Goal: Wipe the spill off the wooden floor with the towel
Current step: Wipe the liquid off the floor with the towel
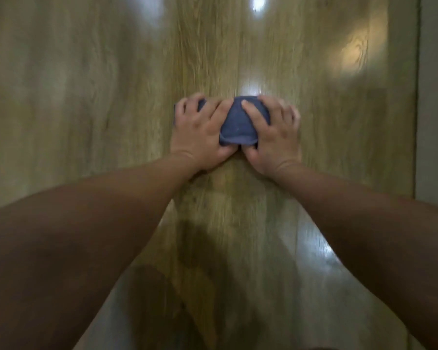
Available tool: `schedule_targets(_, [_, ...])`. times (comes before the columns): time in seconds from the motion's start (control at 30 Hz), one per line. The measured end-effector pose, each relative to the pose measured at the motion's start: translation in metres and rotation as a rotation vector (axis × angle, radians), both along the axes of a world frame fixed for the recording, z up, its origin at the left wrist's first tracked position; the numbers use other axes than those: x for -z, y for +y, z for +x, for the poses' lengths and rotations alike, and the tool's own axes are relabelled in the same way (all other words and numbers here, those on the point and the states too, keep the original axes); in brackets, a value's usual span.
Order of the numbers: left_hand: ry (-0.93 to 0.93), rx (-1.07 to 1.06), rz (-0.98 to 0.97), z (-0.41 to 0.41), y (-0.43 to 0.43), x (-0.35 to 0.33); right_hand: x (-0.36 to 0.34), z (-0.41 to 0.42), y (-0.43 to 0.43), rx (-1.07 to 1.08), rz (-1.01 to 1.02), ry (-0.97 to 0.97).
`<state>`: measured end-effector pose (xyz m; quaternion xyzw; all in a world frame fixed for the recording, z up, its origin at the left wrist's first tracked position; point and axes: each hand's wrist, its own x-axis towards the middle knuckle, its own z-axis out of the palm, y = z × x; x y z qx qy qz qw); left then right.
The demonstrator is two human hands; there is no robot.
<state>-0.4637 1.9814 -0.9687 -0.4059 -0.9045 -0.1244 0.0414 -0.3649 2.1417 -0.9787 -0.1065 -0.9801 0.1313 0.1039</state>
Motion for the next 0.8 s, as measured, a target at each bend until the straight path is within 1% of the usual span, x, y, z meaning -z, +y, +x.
schedule_targets(0.1, [0.009, -0.027, -0.054, 0.008, 0.002, -0.006, -0.005, 0.002, 0.002, 0.006, 0.006, -0.016])
schedule_targets(0.2, [-0.036, -0.048, -0.141, 0.021, -0.008, -0.019, -0.012, 0.009, -0.005, 0.002, 0.018, -0.088])
schedule_targets(0.27, [-0.051, -0.050, -0.167, 0.051, -0.028, -0.023, -0.014, 0.037, -0.025, -0.013, 0.005, -0.112])
schedule_targets(0.33, [-0.066, -0.012, -0.102, 0.106, -0.057, -0.022, -0.014, 0.099, -0.055, 0.009, -0.025, -0.052])
schedule_targets(0.4, [-0.139, -0.023, -0.042, 0.190, -0.099, -0.018, -0.015, 0.188, -0.098, 0.026, -0.142, -0.019])
schedule_targets(0.5, [-0.288, -0.012, -0.056, 0.323, -0.161, -0.025, -0.025, 0.321, -0.160, -0.029, -0.236, -0.127])
schedule_targets(0.57, [-0.315, 0.044, -0.043, 0.364, -0.176, -0.021, -0.027, 0.368, -0.174, -0.050, -0.243, -0.151])
schedule_targets(0.67, [-0.272, 0.066, -0.021, 0.360, -0.174, -0.012, -0.022, 0.368, -0.162, -0.071, -0.246, -0.155])
schedule_targets(0.73, [-0.242, 0.056, 0.052, 0.353, -0.167, -0.009, -0.020, 0.354, -0.146, -0.165, -0.251, -0.123])
schedule_targets(0.8, [-0.221, 0.042, 0.079, 0.343, -0.150, -0.007, -0.017, 0.340, -0.123, -0.243, -0.240, -0.094])
